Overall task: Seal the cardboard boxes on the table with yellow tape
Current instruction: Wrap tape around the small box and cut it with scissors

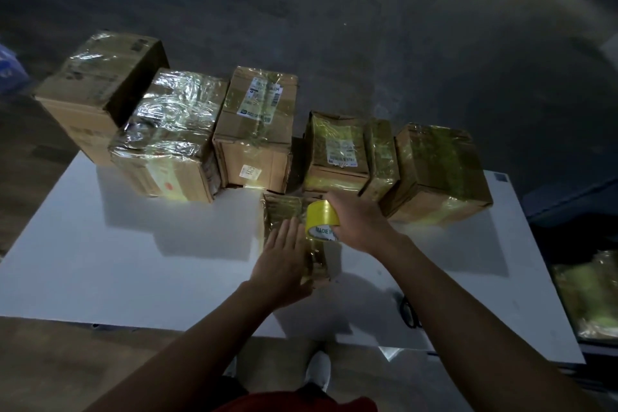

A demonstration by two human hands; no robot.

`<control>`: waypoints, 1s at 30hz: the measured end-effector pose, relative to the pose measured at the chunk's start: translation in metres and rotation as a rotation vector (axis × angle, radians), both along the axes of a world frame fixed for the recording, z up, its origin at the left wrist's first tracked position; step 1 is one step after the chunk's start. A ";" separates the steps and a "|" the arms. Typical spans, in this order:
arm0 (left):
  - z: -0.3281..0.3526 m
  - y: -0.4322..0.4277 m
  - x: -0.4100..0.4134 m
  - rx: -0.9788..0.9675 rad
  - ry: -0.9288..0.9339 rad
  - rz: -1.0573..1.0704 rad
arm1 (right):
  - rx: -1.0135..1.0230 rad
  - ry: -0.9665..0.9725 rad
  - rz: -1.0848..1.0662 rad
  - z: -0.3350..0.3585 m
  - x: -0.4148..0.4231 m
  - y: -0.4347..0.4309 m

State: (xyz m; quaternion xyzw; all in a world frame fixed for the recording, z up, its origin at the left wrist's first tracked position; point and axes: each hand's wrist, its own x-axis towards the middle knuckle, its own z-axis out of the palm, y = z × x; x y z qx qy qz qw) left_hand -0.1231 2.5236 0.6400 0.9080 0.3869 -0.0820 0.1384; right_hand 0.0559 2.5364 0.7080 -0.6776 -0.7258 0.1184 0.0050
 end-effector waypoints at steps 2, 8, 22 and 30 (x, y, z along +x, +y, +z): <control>-0.008 0.000 -0.001 0.009 -0.017 0.008 | 0.008 0.052 -0.015 -0.002 0.002 -0.001; -0.015 0.003 -0.006 0.029 0.024 -0.032 | -0.022 0.363 -0.069 -0.017 -0.002 -0.012; -0.010 0.003 0.002 -0.007 0.049 0.004 | -0.058 -0.008 -0.095 -0.024 0.046 -0.028; 0.010 0.000 0.023 0.006 0.120 0.005 | -0.154 0.036 -0.164 -0.070 0.036 -0.026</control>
